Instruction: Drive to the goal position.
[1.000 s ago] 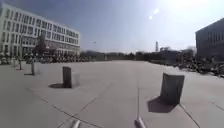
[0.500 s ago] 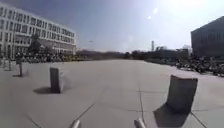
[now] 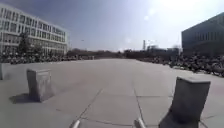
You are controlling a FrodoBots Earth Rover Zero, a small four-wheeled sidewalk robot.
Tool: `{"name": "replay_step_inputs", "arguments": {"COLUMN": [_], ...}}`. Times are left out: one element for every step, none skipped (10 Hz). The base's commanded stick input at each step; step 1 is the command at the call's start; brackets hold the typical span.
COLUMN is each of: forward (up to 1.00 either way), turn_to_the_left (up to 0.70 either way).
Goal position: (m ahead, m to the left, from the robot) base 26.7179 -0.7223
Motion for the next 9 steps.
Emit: {"name": "replay_step_inputs", "arguments": {"forward": [0.70, 0.70, 0.70, 0.70, 0.70, 0.70, 0.70, 0.70, 0.70], "turn_to_the_left": [-0.25, -0.03, 0.00, 0.00, 0.00, 0.00, -0.34, -0.35, -0.20]}}
